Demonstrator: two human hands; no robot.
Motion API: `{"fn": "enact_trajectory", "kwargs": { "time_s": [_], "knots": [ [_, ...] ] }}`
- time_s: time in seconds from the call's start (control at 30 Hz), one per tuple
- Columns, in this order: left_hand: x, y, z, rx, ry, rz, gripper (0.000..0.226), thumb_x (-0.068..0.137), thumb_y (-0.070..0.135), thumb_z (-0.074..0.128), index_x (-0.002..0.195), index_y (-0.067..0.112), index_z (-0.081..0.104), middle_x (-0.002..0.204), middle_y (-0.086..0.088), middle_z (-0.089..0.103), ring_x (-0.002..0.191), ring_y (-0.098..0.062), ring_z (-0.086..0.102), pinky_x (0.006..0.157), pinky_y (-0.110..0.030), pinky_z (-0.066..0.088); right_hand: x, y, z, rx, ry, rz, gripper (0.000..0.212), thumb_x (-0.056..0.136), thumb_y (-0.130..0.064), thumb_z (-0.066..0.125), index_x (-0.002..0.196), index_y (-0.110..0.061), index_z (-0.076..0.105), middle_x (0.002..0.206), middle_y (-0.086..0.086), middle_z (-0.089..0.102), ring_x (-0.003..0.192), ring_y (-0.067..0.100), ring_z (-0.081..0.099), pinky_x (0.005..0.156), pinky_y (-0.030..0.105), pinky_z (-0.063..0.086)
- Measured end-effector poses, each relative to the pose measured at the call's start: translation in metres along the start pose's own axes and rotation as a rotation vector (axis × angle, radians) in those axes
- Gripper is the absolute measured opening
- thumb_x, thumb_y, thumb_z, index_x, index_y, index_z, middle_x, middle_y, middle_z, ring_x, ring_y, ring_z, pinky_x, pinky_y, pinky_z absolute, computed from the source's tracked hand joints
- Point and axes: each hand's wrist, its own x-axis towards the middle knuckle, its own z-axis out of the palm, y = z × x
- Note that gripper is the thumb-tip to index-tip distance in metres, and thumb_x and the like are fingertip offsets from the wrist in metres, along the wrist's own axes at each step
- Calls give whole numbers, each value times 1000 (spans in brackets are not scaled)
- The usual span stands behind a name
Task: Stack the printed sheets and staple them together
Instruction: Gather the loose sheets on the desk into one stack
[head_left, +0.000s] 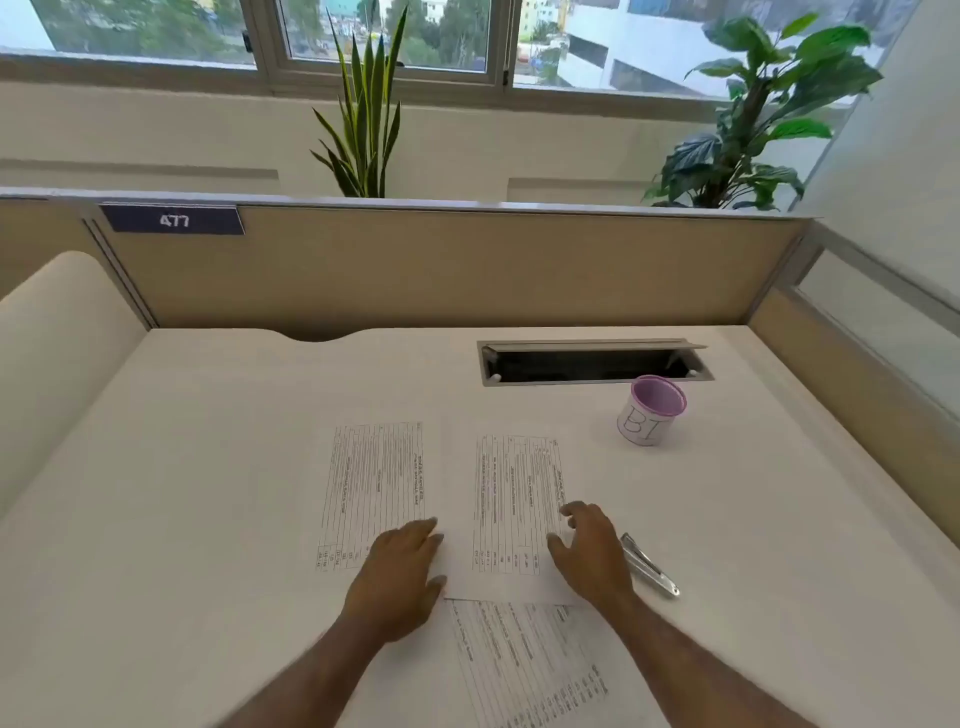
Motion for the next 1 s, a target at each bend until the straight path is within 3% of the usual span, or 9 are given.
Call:
{"fn": "enact_trajectory", "kwargs": {
  "time_s": [0.1,0.37,0.5,0.63,0.77,0.9,1.0],
  "knots": [
    [7,4,9,17,-54,75,63,97,48,34,152,21,25,165,3,9,152,-18,6,115,-33,-7,16,-5,-7,-64,-13,85,56,81,-33,70,129,-10,50,124,13,54,116,29,54,95,40,48],
    [15,2,25,120,-107,157,67,90,56,27,151,27,24,165,4,10,152,-19,0,114,-37,-12,47,-2,-12,-253,-98,214,86,72,-60,70,135,-11,38,132,17,48,124,34,47,102,45,39],
    [20,2,24,147,-125,159,68,90,56,29,151,27,24,165,5,7,151,-17,-9,117,-38,-20,52,-3,-7,-294,-101,255,86,66,-59,75,131,-12,40,128,17,50,120,34,49,101,44,39],
    [23,-1,26,126,-93,189,76,83,62,23,149,26,31,164,4,13,142,-15,-19,106,-31,-30,57,-9,-6,-192,-111,385,88,60,-47,83,129,-13,40,125,15,54,117,33,52,98,42,39],
    [23,-3,30,93,-73,202,78,81,63,22,148,25,33,163,4,15,143,-16,-17,105,-29,-28,61,-12,-3,-113,-113,457,88,59,-36,86,129,-13,38,125,14,56,116,33,54,97,42,41],
    [23,-5,31,94,-52,194,67,86,60,35,144,26,42,159,1,29,149,-18,11,111,-27,-24,63,-16,-1,-60,-117,505,82,64,-29,85,128,-9,39,127,15,56,118,34,53,99,44,41],
    [23,-5,29,63,-131,167,67,91,56,37,150,26,28,164,4,11,152,-13,6,119,-31,-18,60,-19,-1,-137,-83,523,73,63,-43,82,118,-7,51,127,15,52,118,33,50,99,43,40]
  ]
}}
